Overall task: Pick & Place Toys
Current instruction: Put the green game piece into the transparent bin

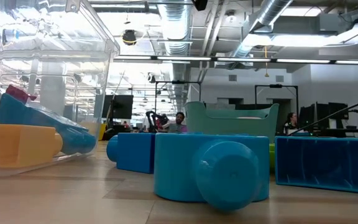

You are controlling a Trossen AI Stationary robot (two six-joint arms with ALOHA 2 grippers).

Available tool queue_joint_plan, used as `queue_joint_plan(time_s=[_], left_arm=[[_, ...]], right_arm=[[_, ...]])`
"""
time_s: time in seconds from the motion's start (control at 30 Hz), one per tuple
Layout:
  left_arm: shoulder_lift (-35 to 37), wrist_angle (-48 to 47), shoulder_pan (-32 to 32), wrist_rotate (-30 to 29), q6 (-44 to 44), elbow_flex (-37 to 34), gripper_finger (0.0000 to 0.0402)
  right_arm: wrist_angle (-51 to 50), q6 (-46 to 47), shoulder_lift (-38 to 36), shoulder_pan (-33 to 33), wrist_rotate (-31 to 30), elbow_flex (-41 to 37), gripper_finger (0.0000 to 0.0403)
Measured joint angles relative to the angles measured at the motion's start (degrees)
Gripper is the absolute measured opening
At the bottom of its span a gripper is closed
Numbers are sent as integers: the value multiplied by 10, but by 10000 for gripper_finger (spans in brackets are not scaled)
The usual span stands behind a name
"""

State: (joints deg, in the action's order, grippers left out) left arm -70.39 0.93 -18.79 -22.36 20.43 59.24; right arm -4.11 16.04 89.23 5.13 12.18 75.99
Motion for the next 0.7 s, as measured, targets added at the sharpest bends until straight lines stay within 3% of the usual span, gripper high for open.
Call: queue_joint_plan(time_s=[0.4, 0.7], left_arm=[[0, -3, -1, 1, 2, 0, 128], [1, -39, -1, 0, 0, -1, 129]], right_arm=[[0, 1, 0, 0, 17, 0, 145], [-4, 7, 0, -4, 17, 0, 229]])
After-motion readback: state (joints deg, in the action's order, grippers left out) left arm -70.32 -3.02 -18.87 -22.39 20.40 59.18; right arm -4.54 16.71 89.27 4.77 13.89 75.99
